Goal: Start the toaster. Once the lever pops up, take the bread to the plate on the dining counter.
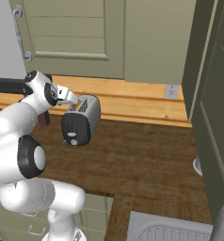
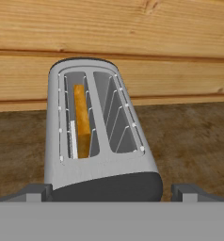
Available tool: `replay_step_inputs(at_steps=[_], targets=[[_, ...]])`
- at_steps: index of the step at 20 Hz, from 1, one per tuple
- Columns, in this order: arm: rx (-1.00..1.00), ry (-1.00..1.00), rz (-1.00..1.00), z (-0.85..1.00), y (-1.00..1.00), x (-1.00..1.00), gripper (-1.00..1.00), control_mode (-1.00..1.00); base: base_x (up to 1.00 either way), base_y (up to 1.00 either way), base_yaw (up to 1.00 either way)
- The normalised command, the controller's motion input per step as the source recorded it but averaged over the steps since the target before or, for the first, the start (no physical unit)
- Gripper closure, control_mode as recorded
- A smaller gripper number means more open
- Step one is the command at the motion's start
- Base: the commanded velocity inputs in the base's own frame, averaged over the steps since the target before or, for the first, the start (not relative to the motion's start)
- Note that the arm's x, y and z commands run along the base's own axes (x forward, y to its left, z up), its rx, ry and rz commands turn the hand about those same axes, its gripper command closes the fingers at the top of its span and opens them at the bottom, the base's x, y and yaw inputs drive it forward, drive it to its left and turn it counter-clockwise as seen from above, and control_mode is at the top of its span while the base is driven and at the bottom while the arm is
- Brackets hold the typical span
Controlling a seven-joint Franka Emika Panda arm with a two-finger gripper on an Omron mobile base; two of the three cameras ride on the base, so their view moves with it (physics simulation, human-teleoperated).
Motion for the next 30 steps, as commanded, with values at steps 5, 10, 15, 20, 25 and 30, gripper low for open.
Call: replay_step_inputs(at_steps=[5,10,15,20,25,30], targets=[[0.00,0.00,0.00,0.00,0.00,0.00,-1.00,-1.00,0.00,0.00,0.00],[0.00,0.00,0.00,0.00,0.00,0.00,-1.00,-1.00,0.00,0.00,0.00],[0.00,0.00,0.00,0.00,0.00,0.00,-1.00,-1.00,0.00,0.00,0.00],[0.00,0.00,0.00,0.00,0.00,0.00,-1.00,-1.00,0.00,0.00,0.00],[0.00,0.00,0.00,0.00,0.00,0.00,-1.00,-1.00,0.00,0.00,0.00],[0.00,0.00,0.00,-0.02,0.00,-0.09,-1.00,-1.00,0.00,0.00,0.00]])
